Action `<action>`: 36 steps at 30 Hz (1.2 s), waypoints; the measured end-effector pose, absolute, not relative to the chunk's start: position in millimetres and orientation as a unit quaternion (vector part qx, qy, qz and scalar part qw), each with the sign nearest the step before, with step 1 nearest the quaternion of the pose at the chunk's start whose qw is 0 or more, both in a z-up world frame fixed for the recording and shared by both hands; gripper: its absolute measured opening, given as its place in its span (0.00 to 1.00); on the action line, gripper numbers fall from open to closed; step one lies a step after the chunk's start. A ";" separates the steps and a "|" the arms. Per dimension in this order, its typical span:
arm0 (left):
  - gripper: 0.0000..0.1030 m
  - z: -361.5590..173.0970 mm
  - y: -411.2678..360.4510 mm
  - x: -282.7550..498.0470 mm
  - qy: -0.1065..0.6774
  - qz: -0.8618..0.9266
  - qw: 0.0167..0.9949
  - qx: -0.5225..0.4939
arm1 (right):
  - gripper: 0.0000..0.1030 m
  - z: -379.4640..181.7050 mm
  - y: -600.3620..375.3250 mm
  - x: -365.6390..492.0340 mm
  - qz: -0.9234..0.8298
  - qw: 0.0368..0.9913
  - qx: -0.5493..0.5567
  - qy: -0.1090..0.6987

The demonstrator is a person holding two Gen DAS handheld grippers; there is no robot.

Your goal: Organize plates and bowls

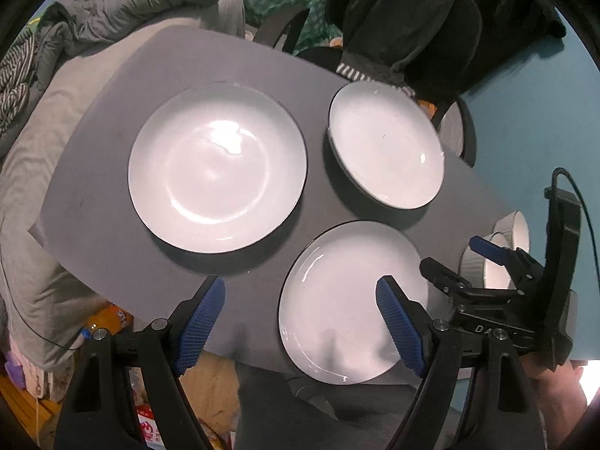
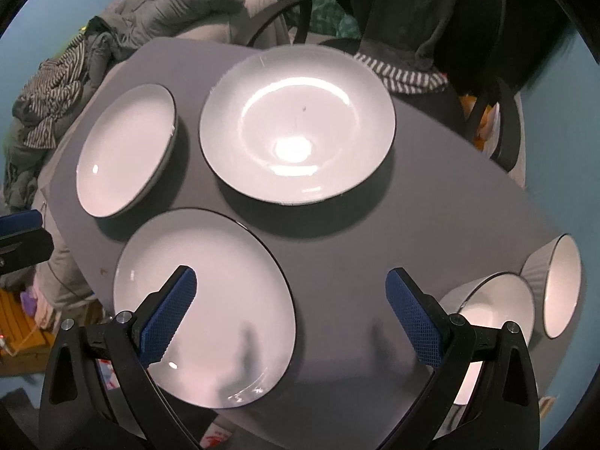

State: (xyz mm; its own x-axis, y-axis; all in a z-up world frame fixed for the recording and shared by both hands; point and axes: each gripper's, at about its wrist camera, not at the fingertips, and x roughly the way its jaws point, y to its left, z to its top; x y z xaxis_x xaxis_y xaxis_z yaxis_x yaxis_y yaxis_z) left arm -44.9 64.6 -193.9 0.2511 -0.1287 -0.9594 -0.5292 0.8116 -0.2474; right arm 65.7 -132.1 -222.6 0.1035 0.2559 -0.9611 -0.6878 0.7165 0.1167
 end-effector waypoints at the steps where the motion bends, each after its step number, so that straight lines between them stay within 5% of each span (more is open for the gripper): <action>1: 0.82 -198.2 64.2 -44.7 0.599 0.134 0.740 -0.275 | 0.97 -225.6 -132.9 66.0 0.327 0.718 -0.184 0.587; 13: 0.80 -237.3 55.4 -48.5 0.625 0.133 0.723 -0.263 | 0.97 -251.8 -139.3 64.9 0.327 0.705 -0.175 0.605; 23: 0.77 -266.1 51.8 -49.6 0.641 0.126 0.702 -0.282 | 0.85 -265.5 -143.7 60.2 0.331 0.689 -0.164 0.624; 25: 0.68 -271.4 52.4 -50.5 0.646 0.126 0.694 -0.292 | 0.80 -268.0 -143.8 58.5 0.333 0.685 -0.167 0.626; 30: 0.66 -280.2 48.5 -49.5 0.649 0.123 0.689 -0.298 | 0.73 -271.6 -144.1 54.6 0.330 0.678 -0.168 0.635; 36: 0.48 -287.3 48.6 -47.8 0.664 0.113 0.678 -0.294 | 0.53 -274.9 -145.9 47.9 0.326 0.675 -0.179 0.638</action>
State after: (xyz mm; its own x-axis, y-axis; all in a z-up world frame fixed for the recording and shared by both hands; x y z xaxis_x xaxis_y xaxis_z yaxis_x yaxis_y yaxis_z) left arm -47.8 48.6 -287.3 0.0919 -0.2373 -0.9671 -0.5440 0.8015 -0.2484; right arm 47.9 -145.9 -274.9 -0.0253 0.2118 -0.9770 -0.6673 0.7241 0.1743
